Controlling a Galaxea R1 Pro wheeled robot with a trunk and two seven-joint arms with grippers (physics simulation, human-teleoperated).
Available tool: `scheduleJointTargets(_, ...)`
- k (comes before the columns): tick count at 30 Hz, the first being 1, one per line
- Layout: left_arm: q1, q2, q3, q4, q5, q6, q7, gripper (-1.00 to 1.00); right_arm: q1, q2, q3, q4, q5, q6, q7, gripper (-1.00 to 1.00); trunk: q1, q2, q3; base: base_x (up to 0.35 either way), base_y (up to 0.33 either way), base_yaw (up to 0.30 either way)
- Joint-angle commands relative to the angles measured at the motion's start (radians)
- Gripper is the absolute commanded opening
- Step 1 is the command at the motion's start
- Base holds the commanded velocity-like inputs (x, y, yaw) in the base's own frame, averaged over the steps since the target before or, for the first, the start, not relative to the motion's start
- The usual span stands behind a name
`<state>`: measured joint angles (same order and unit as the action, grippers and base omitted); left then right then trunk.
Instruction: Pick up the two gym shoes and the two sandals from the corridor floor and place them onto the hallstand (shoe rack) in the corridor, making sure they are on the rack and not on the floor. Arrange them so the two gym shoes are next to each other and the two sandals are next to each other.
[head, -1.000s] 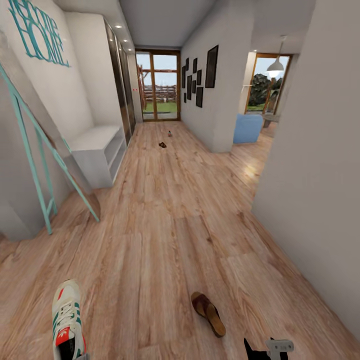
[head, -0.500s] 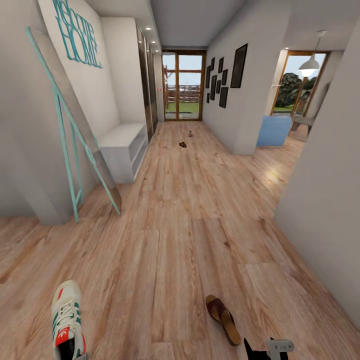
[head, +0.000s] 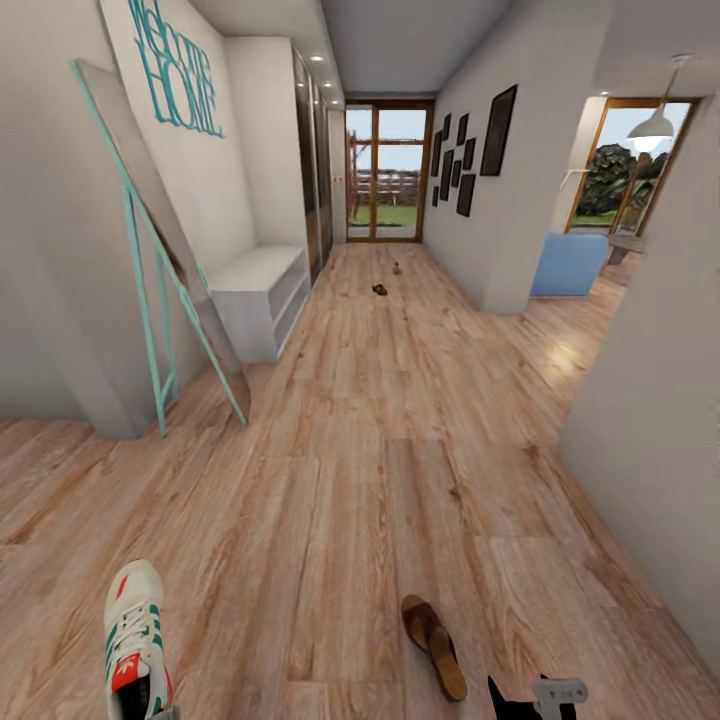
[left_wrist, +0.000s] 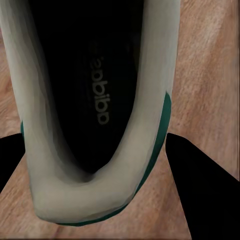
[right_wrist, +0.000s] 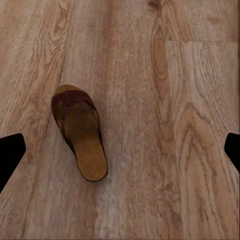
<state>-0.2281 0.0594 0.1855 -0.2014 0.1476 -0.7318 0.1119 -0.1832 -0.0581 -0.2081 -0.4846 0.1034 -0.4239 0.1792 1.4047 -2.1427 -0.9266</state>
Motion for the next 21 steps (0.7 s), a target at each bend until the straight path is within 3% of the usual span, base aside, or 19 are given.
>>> scheduleJointTargets(1, 0.0, 0.0, -0.006, 0.001, 0.01, -0.004, 0.003, -1.0, -0.001, 0.0, -0.008, 0.0, 0.011, -0.004, 0.007, 1.0, 0.0, 0.0, -0.001, 0.0, -0.103, 0.003)
scheduleJointTargets(21, 0.0, 0.0, -0.006, 0.001, 0.009, -0.003, 0.003, -1.0, -0.001, 0.001, -0.008, -0.006, 0.009, -0.004, 0.003, 1.0, 0.0, 0.0, -0.001, 0.0, -0.016, 0.0)
